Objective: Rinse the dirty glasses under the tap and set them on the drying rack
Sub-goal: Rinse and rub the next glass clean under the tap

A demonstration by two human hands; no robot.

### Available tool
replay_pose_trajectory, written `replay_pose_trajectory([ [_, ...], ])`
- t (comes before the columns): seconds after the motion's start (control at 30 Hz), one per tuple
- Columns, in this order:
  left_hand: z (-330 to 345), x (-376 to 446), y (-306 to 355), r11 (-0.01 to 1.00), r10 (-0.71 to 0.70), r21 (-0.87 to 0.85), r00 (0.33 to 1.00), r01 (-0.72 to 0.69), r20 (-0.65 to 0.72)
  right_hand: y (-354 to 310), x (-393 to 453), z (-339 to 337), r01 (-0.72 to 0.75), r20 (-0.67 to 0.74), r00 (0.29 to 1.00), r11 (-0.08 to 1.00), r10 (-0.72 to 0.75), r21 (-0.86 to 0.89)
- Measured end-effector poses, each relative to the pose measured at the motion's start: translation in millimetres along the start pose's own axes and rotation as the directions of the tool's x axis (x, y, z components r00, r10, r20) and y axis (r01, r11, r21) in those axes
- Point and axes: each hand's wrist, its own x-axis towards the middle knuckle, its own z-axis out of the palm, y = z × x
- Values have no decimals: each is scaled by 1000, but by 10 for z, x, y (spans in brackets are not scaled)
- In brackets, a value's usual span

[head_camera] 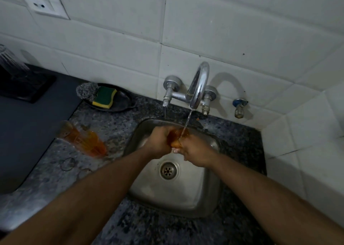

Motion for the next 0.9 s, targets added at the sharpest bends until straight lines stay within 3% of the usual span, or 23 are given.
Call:
replay_pose_trajectory([
  [0.03,-33,15,-40,994,-109,39,978,104,175,3,-18,-25,57,63,997,972,-43,-229],
  [0.07,-77,20,-51,972,-232,118,902,203,364,36,-29,-39,97,106,993,918,-61,-384],
  [0.1,-114,43,-59,949,-313,176,828,260,465,68,-26,-49,94,100,993,898,-56,-431],
  [0.13,-125,61,-53,941,-338,176,818,288,466,81,-30,-54,50,66,997,925,-27,-377],
  [0.17,-113,86,-55,950,-312,137,868,280,386,73,-25,-66,-11,4,1000,970,12,-245],
  [0.23,-35,76,42,990,-138,35,985,135,101,86,-24,-43,-78,-100,991,992,88,103],
  [0.3,44,5,151,999,-23,-32,991,19,-129,78,-23,-13,-45,-118,990,968,76,247],
  [0.33,39,-19,198,999,-17,-43,992,12,-126,98,-21,3,-27,-95,994,980,47,199],
  [0.4,-27,-31,231,993,-116,36,979,112,167,155,-56,-1,14,16,1000,996,-12,-87],
  [0.43,-68,-22,225,973,-221,148,905,178,363,143,-82,-23,25,69,998,966,-7,-259],
  [0.47,-99,-9,201,943,-317,251,821,219,475,143,-83,-15,41,97,995,933,-7,-357],
  [0.5,-122,-1,184,927,-362,281,784,247,505,123,-76,-10,51,96,995,924,-16,-379],
  [0.53,-110,10,168,937,-342,238,814,256,470,113,-52,25,35,80,997,938,-8,-345],
  [0.6,-17,0,159,975,-217,99,949,200,227,100,-27,83,-31,28,999,994,34,-106],
  [0.67,69,-52,160,987,-158,36,987,157,1,138,13,134,-35,16,999,998,34,43],
  [0.7,88,-74,164,986,-164,8,987,164,-5,144,17,124,-14,24,1000,1000,15,-20],
  [0.73,89,-91,150,985,-175,6,982,175,75,137,15,102,25,56,998,990,-17,-138],
  [0.8,70,-112,133,978,-209,84,916,191,342,107,-2,74,111,116,991,923,-73,-368],
  [0.83,54,-112,125,974,-225,101,890,201,395,89,0,60,122,113,990,906,-83,-406],
  [0.9,52,-85,96,965,-248,-7,917,263,312,88,31,138,56,73,997,955,-36,-290],
])
